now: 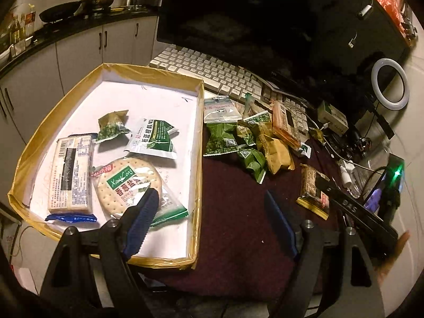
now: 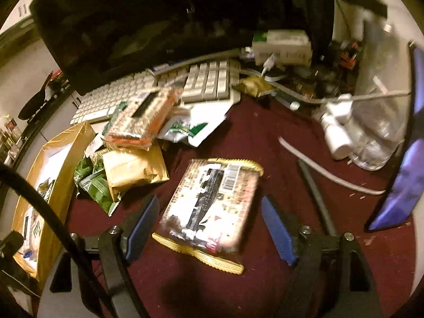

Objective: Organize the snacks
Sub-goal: 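Grasp the brown wafer pack with the right tool while the left tool grasps another wafer pack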

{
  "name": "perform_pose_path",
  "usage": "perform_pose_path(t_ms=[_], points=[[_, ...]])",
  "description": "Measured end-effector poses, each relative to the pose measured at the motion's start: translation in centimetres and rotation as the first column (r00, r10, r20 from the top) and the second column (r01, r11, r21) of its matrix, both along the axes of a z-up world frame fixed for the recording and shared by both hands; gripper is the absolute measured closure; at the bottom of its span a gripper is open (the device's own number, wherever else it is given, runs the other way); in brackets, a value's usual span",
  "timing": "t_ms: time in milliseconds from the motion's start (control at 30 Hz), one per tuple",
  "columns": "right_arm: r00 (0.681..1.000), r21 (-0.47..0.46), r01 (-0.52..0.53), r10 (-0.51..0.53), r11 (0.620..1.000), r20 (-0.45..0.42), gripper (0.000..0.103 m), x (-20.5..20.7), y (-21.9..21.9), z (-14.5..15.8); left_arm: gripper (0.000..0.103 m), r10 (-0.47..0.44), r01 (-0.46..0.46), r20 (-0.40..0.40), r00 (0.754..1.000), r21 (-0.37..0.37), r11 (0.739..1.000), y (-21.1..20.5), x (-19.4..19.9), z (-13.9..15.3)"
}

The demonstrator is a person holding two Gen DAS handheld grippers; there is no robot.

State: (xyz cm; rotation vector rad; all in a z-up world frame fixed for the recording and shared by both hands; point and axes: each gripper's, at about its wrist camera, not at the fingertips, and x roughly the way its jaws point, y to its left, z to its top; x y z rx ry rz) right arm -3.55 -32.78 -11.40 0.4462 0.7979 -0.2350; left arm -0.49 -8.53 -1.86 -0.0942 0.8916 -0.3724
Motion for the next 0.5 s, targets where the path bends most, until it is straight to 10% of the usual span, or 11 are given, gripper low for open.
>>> perform_pose_path(t_ms=[500], points=[[0.998,-0.088,0.024,-0.029,0.996,-0.059,0.027,1.5,1.4,-0.9,0.022,-0.073,0.073,-0.011,0.997,0.010,0.997,-3.4,1.5,-0.2]])
